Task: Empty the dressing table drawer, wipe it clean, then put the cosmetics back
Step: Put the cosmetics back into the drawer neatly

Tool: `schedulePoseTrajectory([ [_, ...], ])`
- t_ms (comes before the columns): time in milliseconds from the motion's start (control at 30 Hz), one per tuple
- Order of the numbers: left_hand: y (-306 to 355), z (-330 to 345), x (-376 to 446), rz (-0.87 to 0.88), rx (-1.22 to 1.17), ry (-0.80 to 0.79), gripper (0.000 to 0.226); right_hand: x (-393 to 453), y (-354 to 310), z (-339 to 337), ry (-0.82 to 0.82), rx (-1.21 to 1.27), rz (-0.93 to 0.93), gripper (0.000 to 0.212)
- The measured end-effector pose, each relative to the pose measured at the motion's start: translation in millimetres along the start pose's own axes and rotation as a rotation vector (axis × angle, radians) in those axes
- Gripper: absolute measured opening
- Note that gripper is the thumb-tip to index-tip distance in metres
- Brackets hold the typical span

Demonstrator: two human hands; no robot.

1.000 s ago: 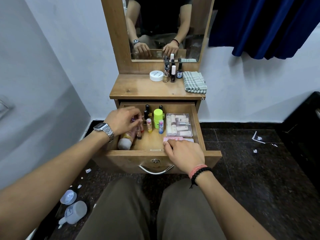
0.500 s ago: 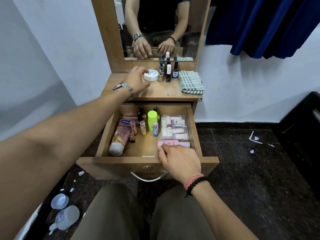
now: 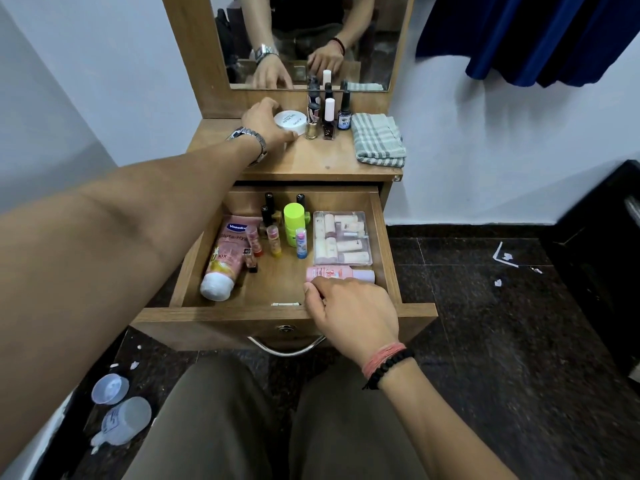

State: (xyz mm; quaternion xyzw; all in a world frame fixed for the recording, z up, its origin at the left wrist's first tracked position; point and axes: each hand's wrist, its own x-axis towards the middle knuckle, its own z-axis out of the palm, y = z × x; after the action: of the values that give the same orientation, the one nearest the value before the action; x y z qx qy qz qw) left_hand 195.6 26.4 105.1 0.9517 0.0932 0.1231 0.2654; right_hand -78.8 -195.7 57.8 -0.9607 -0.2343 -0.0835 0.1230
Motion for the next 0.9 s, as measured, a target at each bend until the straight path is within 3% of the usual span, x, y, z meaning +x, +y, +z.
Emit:
schedulePoseTrajectory([
  [167,4,-6,0,0.036,0.019,-0.044,0.082,0,-1,-2,-0.024,0.027,0.006,0.045],
  [333,-2,-10,-16,0.002,0.040,0.055,0.071,-1,-1,-1,-0.033,0.001,0.019,0.044],
  [433,-8,-32,-41,0.022,-0.083,0.159,0.063,0,-1,0,-0.049,0.007,0.032,0.044],
  [533,-16,-63,-89,0.172,-0.236,0.196,0.055,0,-2,1,-0.048,0.002,0.031,0.044],
  [600,-25,-82,-132,0.349,-0.258,0.094,0.053,0,-2,0,-0.042,-0.014,0.030,0.043],
  [700,-44,-100,-199,0.554,-0.120,-0.190,0.059,0,-3,-2,-0.044,-0.029,0.030,0.042],
  [800,-73,-100,-238,0.617,0.087,-0.394,0.067,0,-4,-4,-0.053,-0.037,0.037,0.042],
  [900,-87,-92,-249,0.580,0.145,-0.461,0.064,-1,-5,-5,-0.064,-0.051,0.050,0.044],
])
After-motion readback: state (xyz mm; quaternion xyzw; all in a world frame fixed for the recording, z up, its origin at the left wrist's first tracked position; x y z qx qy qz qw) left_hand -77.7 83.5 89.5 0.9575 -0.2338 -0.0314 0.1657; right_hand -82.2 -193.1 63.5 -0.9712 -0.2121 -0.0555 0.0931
